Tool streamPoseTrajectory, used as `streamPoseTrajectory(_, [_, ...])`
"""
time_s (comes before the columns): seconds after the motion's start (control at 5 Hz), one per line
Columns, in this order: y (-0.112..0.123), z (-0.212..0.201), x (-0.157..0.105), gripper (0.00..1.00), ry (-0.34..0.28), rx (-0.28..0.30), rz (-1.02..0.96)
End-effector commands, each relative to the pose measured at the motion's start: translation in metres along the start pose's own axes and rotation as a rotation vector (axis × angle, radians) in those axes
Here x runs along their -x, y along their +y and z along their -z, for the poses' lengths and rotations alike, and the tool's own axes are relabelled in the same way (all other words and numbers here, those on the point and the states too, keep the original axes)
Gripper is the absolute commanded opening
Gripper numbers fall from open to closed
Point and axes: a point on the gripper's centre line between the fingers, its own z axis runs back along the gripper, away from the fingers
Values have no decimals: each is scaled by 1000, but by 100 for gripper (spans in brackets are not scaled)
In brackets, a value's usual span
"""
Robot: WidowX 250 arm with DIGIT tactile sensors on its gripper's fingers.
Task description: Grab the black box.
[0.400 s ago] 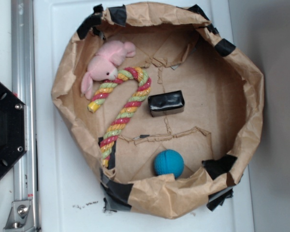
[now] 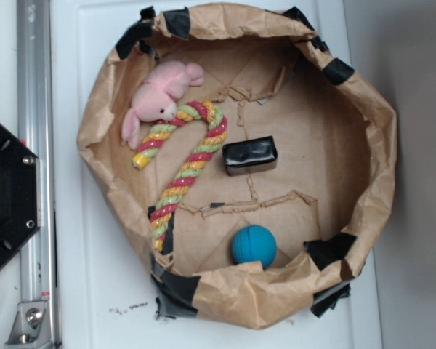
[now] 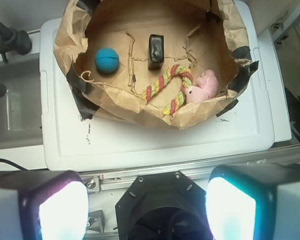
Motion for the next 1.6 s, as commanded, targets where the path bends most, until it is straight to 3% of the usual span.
streamPoseTrajectory(0.0, [12,84,-89,100,-61,-55,-28])
streamPoseTrajectory(0.2, [20,112,-106,100,-63,-37,-19])
streamPoseTrajectory(0.4, [29,155,-110,100,-49,-60,-138])
streamPoseTrajectory(0.8, [39,209,-144,100,-6,3,-118])
streamPoseTrajectory(1.0, [30,223,-178,23,-12,23,-56])
streamPoseTrajectory(1.2, [23,220,-188,0,-13,10,-32])
streamPoseTrajectory(1.4, [18,188,-180,0,1,40,52])
